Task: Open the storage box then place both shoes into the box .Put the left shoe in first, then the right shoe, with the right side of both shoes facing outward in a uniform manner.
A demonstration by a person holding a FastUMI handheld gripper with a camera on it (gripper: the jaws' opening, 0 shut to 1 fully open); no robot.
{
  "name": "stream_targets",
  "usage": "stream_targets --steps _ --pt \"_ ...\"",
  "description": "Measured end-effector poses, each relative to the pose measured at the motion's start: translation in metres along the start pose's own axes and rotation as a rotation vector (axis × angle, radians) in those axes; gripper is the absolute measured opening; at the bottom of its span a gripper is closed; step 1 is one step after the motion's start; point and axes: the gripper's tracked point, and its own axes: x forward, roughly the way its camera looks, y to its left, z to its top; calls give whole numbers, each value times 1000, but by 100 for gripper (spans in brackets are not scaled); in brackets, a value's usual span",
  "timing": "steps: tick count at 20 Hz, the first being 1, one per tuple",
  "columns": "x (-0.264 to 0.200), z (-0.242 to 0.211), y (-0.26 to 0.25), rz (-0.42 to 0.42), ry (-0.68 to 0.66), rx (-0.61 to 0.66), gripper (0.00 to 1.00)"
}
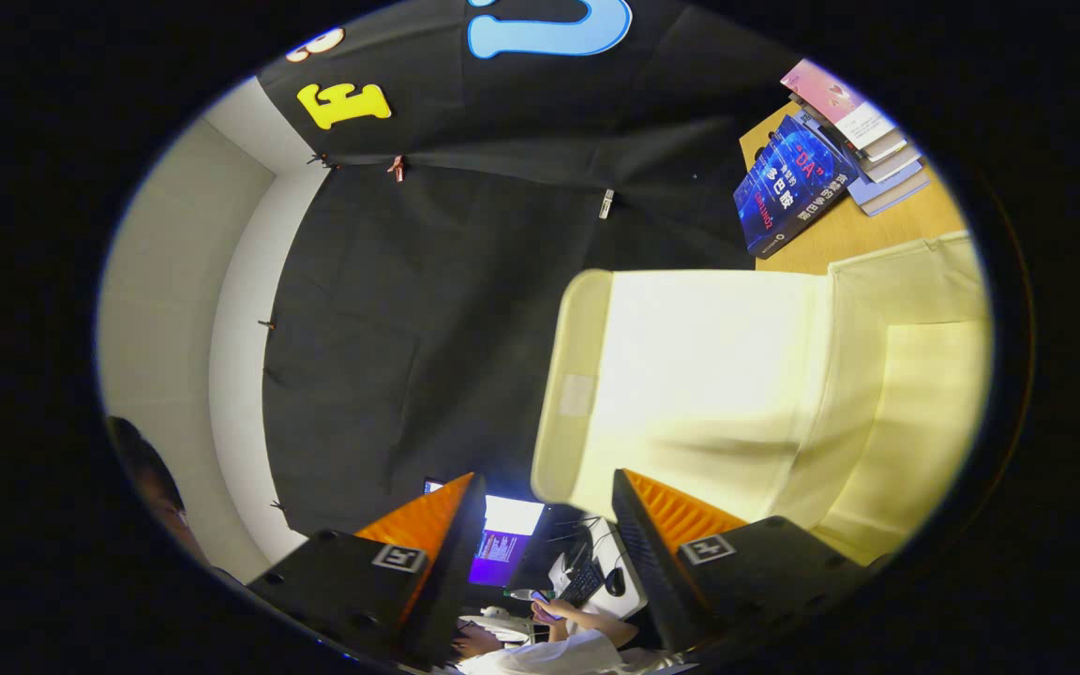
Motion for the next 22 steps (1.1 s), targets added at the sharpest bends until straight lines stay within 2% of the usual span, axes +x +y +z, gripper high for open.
stream_targets --steps 1,2,5,8,15,18,22 --pt "-1 1 -7 -23 -13 -18 90" --pt "-4 3 -13 -46 -22 -38 94" --pt "-19 8 -24 -91 -43 -75 95" --pt "-47 17 -39 -172 -77 -131 96" --pt "-164 31 -81 -411 -145 -284 96" --pt "-226 37 -123 -584 -165 -339 96" --pt "-317 36 -179 -851 -179 -326 96"
